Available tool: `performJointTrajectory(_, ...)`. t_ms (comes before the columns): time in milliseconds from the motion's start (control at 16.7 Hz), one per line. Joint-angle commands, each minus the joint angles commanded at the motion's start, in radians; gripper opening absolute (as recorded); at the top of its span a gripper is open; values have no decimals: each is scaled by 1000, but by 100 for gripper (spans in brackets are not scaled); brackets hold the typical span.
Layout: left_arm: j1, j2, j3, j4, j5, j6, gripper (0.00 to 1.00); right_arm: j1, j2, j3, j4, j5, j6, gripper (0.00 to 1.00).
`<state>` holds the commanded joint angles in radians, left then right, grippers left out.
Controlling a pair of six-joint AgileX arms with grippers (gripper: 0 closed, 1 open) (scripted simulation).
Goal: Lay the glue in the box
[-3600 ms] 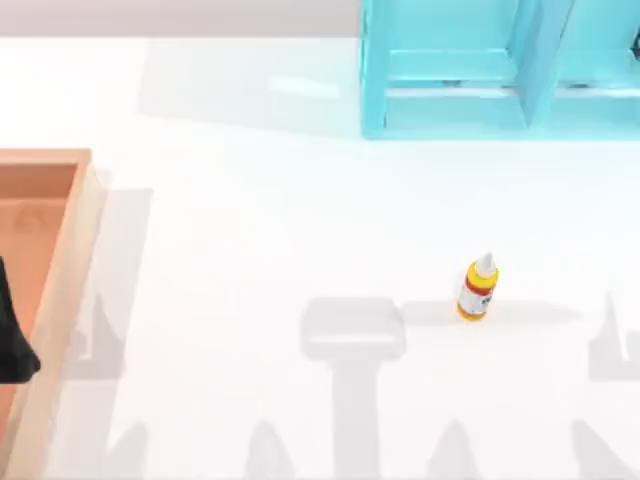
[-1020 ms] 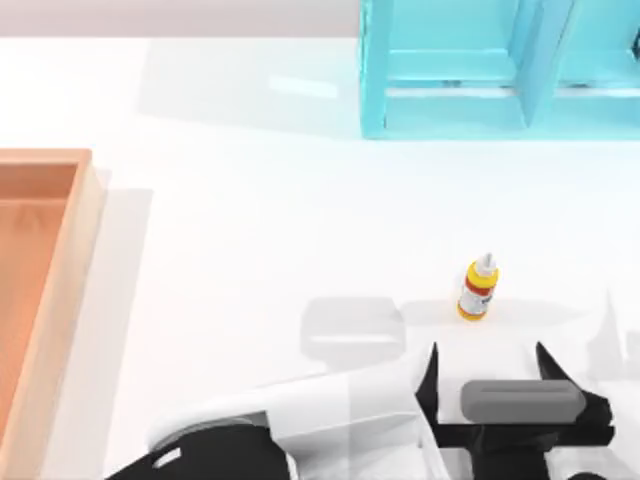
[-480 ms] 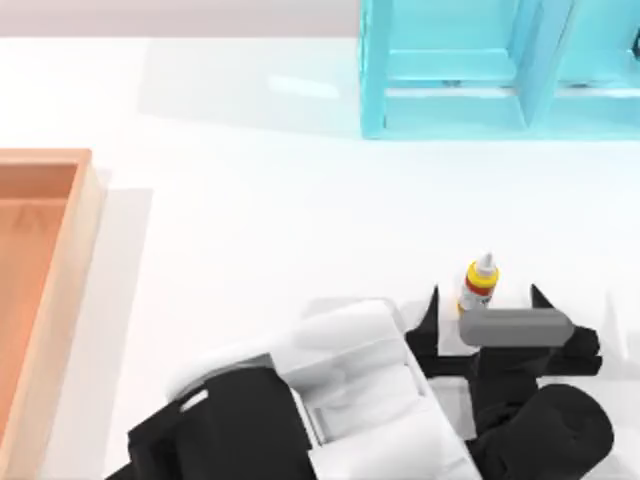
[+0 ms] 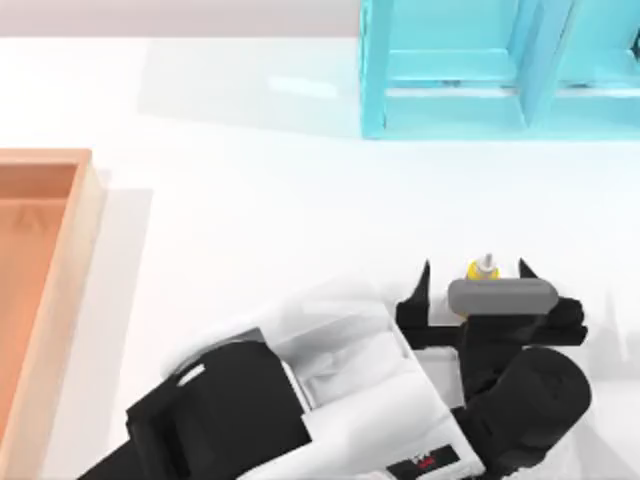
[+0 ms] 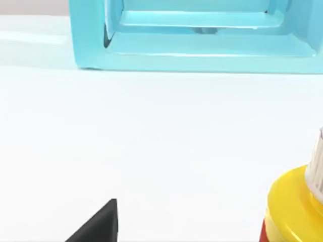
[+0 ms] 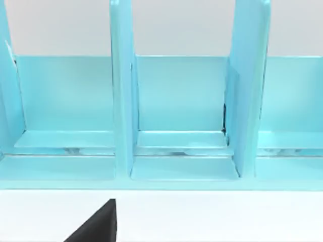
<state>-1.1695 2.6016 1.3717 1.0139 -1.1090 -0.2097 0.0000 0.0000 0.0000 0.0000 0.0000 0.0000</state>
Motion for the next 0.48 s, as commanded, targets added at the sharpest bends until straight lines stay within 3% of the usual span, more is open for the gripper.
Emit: performJointTrajectory(480, 0, 0, 0, 0, 0, 0, 32, 0, 0, 0, 0, 0, 0, 100)
